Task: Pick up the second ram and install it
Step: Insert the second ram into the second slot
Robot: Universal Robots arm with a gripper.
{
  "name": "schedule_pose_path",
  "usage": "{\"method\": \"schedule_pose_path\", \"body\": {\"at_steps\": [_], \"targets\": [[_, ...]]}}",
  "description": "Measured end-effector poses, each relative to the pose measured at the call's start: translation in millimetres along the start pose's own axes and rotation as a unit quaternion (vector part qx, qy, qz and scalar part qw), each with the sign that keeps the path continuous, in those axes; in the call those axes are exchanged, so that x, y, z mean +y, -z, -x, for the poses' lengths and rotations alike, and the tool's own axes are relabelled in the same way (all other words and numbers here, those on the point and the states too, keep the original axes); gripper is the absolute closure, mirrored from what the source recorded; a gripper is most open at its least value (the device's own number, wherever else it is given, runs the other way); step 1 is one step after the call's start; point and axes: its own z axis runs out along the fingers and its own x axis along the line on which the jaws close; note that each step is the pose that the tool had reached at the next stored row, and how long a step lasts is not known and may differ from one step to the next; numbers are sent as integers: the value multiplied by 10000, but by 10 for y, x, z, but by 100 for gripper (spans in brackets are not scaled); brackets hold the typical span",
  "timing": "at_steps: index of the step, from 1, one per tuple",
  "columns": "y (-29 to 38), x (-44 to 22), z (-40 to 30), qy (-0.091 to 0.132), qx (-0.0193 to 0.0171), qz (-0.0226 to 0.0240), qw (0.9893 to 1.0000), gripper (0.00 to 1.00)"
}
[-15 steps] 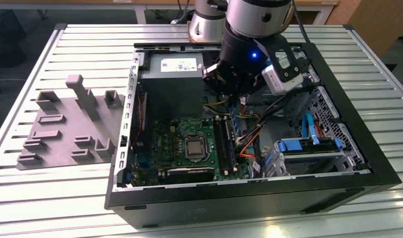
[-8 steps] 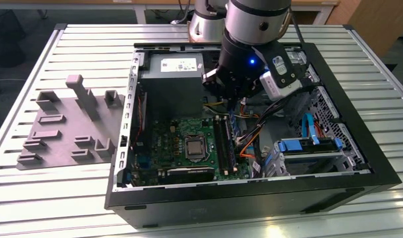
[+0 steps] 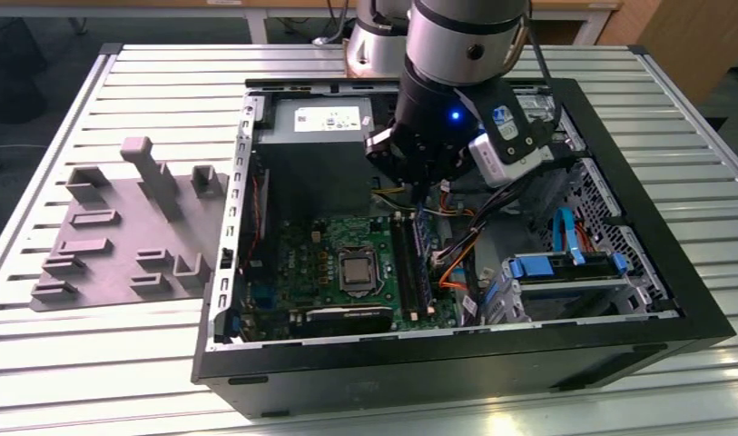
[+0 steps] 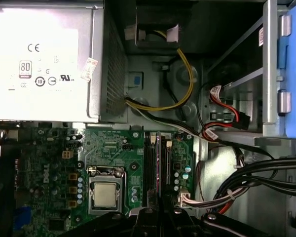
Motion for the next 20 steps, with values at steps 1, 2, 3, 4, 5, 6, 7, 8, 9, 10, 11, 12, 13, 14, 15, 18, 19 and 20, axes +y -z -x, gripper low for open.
{"method": "schedule_pose_path", "body": {"at_steps": [1, 2, 3, 4, 5, 6, 7, 8, 9, 10, 11, 12, 13, 14, 15, 18, 19, 20], "targets": [[-18, -1, 0, 0, 0, 0, 10000, 86], [-36, -1, 1, 0, 0, 0, 10000, 86], [-54, -2, 1, 0, 0, 0, 10000, 86], [-72, -3, 1, 0, 0, 0, 10000, 86], [-90, -4, 1, 0, 0, 0, 10000, 86], [-108, -4, 1, 0, 0, 0, 10000, 86], [-126, -6, 1, -1, 0, 0, 10000, 86], [-146, -9, 2, -1, 0, 0, 10000, 86], [-159, -13, 2, -1, 0, 0, 10000, 86], [-171, -17, 2, -1, 0, 0, 10000, 86], [-182, -23, 2, -1, 0, 0, 10000, 86], [-192, -30, 2, -1, 0, -1, 10000, 86], [-202, -36, 2, -2, 0, -1, 10000, 86], [-214, -40, 2, -2, 0, 1, 10000, 86], [-227, -43, 2, -2, 0, 1, 10000, 86], [-271, -45, -1, -8, 0, 1, 10000, 86], [-278, -46, -2, -9, 0, 0, 10000, 86], [-278, -46, -2, -10, 0, 0, 10000, 86]]}}
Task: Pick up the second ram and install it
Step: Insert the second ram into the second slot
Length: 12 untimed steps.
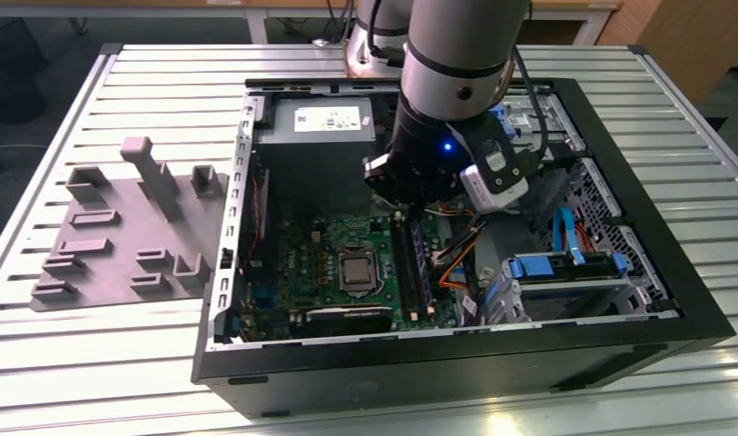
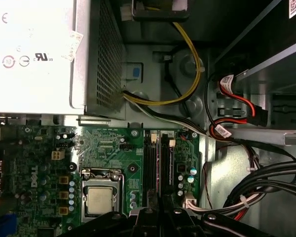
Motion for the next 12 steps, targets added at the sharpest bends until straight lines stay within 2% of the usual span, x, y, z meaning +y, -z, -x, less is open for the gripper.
{"method": "schedule_pose_path", "body": {"at_steps": [6, 12], "targets": [[-14, 0, -8, -2, 0, 2, 10000, 86], [-108, -12, -19, -1, 2, 0, 10000, 86]]}}
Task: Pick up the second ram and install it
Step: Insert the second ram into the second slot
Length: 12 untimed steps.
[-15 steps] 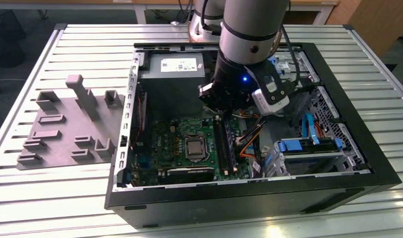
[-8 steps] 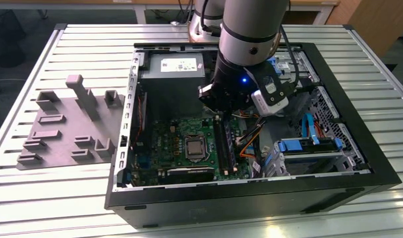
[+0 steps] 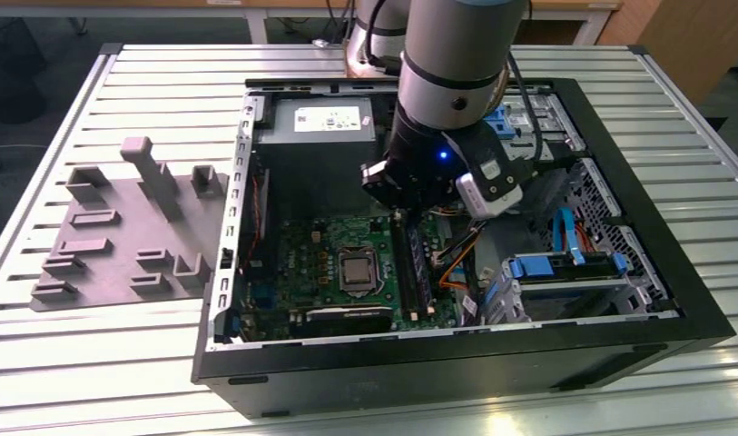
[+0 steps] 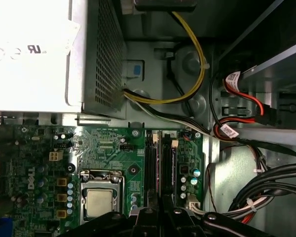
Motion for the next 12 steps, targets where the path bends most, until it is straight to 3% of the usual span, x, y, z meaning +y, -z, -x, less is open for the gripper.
{"method": "schedule_pose_path", "body": {"at_steps": [12], "targets": [[-48, -26, -12, -15, -1, 1, 10000, 86]]}}
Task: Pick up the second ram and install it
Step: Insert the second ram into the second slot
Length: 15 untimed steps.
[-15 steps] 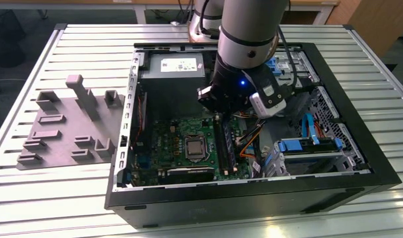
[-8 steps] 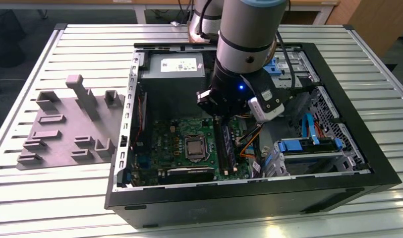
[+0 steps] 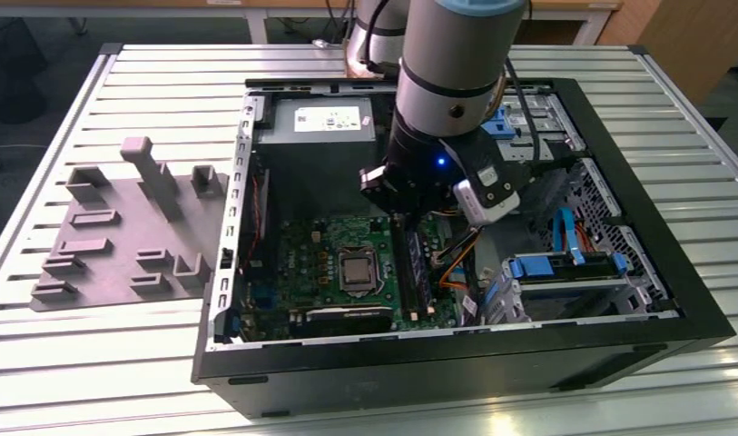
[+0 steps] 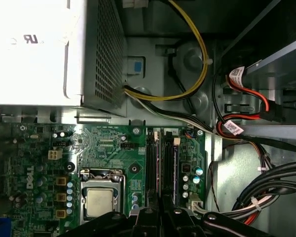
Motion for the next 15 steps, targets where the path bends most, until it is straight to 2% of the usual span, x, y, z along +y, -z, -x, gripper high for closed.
{"method": "schedule_pose_path", "body": {"at_steps": [9, 15], "targets": [[-154, -37, -12, -102, -4, 2, 9999, 86], [-158, -39, -13, -116, -4, 2, 9999, 86]]}}
